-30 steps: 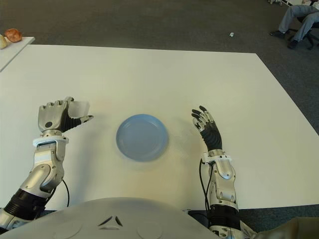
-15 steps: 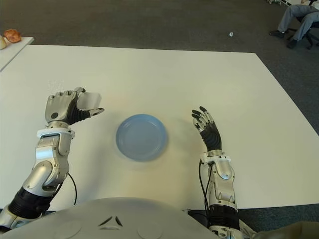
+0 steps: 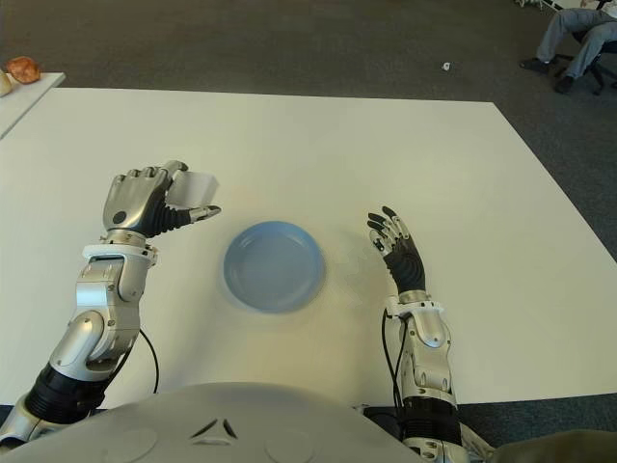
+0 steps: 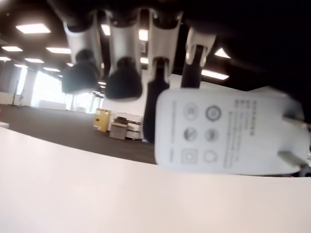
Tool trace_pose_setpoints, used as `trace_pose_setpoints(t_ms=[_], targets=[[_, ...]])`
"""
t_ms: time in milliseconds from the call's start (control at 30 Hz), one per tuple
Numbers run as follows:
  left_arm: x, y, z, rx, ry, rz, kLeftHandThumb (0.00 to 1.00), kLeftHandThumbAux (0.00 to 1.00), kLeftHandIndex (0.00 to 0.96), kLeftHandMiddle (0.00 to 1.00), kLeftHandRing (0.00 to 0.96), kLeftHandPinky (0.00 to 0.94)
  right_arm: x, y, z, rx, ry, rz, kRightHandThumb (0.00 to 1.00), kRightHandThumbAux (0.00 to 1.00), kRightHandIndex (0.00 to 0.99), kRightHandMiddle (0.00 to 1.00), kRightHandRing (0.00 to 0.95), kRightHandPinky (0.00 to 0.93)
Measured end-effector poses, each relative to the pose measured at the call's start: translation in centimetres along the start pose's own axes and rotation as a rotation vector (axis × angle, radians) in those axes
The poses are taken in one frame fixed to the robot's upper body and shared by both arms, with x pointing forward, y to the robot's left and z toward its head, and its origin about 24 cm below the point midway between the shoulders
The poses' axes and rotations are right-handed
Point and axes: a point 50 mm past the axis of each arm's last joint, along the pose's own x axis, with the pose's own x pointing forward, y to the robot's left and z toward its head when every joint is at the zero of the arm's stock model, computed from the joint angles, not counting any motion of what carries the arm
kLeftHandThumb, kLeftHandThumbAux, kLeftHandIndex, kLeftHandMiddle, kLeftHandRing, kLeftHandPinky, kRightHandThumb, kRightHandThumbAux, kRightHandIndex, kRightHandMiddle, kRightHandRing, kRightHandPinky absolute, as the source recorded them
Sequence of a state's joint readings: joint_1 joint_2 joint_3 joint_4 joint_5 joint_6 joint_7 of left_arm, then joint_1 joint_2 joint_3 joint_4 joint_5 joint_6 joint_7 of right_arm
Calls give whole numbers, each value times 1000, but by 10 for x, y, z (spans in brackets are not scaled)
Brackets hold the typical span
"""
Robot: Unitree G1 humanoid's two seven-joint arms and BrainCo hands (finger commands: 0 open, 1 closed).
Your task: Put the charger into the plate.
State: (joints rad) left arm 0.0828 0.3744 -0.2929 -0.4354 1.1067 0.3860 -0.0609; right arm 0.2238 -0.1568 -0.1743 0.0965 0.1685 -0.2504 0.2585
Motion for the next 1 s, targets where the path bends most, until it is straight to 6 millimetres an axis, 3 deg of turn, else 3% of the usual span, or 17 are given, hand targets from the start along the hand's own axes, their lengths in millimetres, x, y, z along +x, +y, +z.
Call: trace_pose_setpoints(t_ms=[400, 1000], targets=[[5, -5, 20, -127, -228, -134, 856, 666, 404, 538, 844, 796, 1, 2, 1, 0, -5, -3, 0, 580, 87, 217, 168, 73], [11, -20, 33, -178, -460, -206, 856, 666, 402, 536, 848, 810, 1, 7, 3, 3, 1, -3, 0, 569, 88, 215, 167, 94]])
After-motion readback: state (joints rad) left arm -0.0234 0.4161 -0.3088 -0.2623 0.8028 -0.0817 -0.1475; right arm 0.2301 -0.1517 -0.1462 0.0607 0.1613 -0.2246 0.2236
